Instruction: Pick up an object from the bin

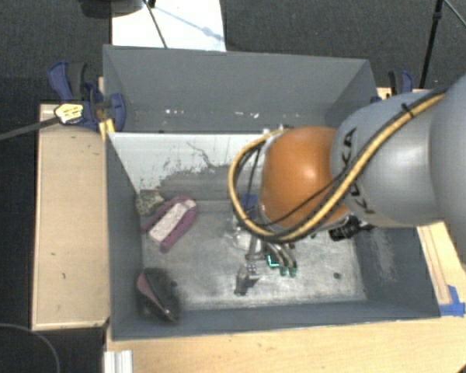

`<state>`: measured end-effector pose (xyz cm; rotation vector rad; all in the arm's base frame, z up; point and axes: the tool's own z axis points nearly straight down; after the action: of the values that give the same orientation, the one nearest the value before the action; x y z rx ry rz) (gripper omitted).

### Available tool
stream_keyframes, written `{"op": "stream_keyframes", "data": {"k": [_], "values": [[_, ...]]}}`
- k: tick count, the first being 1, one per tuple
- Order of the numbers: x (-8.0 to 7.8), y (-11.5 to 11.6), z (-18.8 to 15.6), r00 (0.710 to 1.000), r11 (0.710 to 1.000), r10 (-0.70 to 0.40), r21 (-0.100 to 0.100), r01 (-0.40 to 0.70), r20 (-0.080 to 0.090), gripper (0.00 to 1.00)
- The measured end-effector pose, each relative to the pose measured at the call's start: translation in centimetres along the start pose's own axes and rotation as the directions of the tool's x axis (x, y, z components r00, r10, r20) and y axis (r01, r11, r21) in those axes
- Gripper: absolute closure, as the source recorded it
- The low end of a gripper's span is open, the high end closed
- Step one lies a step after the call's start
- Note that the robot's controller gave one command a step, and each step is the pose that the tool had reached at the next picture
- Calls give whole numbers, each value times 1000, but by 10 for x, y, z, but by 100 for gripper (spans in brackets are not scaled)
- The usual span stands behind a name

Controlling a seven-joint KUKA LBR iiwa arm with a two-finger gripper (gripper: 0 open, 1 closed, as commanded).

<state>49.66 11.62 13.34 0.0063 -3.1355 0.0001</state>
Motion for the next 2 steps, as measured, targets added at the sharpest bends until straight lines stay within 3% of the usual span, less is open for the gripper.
{"op": "stream_keyframes", "data": {"k": [1,2], "values": [[-26,106,4,989,989,151,-7,-151,9,0],[-76,106,60,987,987,-163,6,163,16,0]]}}
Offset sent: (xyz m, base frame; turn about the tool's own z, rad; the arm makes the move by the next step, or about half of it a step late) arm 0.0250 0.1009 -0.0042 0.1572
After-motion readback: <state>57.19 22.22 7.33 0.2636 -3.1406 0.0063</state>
